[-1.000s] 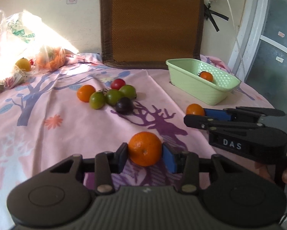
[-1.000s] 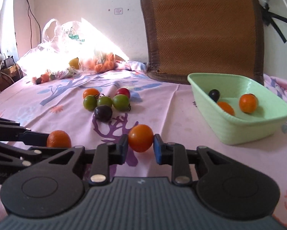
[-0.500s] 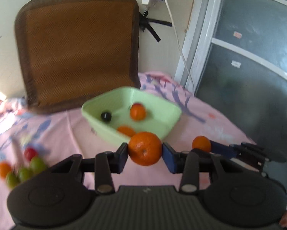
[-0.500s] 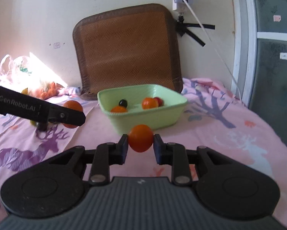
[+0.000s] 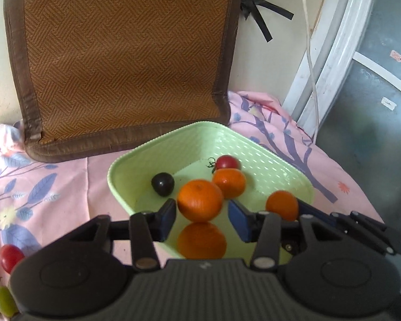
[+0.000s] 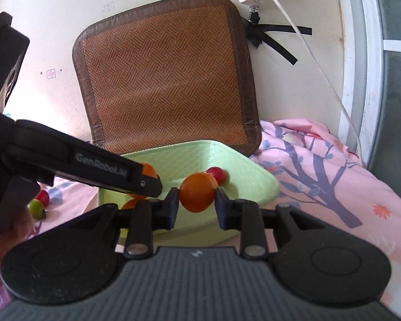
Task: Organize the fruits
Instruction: 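Carry both fruits over the green basket and open both grippers, then grasp a dark cherry tomato with the right gripper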
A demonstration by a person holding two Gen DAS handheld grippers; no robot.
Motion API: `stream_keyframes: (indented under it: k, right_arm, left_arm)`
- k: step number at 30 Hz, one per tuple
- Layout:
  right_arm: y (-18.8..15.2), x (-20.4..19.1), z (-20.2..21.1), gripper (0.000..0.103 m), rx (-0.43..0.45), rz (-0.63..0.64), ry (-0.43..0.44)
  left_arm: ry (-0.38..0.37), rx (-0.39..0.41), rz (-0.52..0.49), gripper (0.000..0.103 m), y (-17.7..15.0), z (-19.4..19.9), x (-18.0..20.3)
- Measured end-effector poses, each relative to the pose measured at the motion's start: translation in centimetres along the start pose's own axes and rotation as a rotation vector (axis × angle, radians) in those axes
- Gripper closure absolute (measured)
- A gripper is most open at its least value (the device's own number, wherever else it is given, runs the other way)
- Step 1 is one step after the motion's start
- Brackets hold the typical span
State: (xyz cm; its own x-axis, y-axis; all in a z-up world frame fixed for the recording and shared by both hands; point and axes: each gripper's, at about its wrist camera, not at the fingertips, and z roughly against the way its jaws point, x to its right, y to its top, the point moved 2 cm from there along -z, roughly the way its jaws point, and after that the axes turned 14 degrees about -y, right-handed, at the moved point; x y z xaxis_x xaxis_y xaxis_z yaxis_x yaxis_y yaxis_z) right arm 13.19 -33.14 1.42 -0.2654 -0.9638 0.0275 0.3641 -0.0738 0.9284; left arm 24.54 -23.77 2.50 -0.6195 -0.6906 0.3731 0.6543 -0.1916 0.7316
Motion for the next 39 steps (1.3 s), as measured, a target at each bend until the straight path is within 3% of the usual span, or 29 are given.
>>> stream_keyframes:
  k: [4, 9, 11, 14, 17, 23, 29, 31, 33, 34, 36, 39]
  right_arm:
    - [-0.1, 0.0, 1.0, 0.067, 0.020, -0.008, -0.009]
    - [-0.6, 0.0, 4.2, 0.067, 0.052, -0.073, 0.012]
    - [-1.1, -0.7, 5.5, 0.067, 0.052, -0.077, 0.048]
    - [-1.5, -3.0, 6.7, 0.067, 0.019, -0.042, 0.138]
    - [-1.2, -6.4, 6.4, 0.068, -0.032, -0.008, 0.243]
    - [-1.3, -13.4, 5.8, 0.068, -0.079, 0.088, 0.358]
    - [-2.1, -17.9, 4.4, 0.066, -0.134, 0.169, 0.377]
    - [-2.2, -18.6, 3.6, 0.058, -0.148, 0.194, 0.373]
    - [-2.6, -19.4, 3.1, 0.058, -0.177, 0.217, 0.380]
    - [-2.7, -19.7, 2.8, 0.058, -0.196, 0.227, 0.378]
    - [-2.7, -19.7, 3.3, 0.072, -0.173, 0.236, 0.373]
    - [-3.0, -18.4, 4.8, 0.072, -0.165, 0.204, 0.372]
  left_arm:
    - [-0.017, 0.051, -0.028, 0.050, -0.6, 2.7, 1.2]
    - [-0.063, 0.158, -0.020, 0.050, -4.1, 10.8, -0.2]
    - [-0.024, 0.190, -0.011, 0.050, -6.1, 14.1, -2.1]
    - [0.101, 0.219, 0.019, 0.051, -8.8, 18.2, -5.9]
    - [0.153, 0.214, 0.124, 0.052, -10.0, 20.4, -9.9]
    - [0.063, 0.228, 0.271, 0.052, -10.0, 20.1, -14.2]
    - [0.030, 0.203, 0.289, 0.052, -9.7, 17.4, -14.7]
    - [0.029, 0.213, 0.307, 0.052, -9.7, 16.9, -15.1]
    - [0.027, 0.205, 0.322, 0.073, -9.9, 16.4, -15.5]
    - [0.035, 0.201, 0.320, 0.075, -10.0, 16.3, -15.6]
    - [0.024, 0.210, 0.323, 0.075, -10.6, 16.9, -15.3]
    - [0.024, 0.215, 0.291, 0.075, -11.9, 18.4, -13.7]
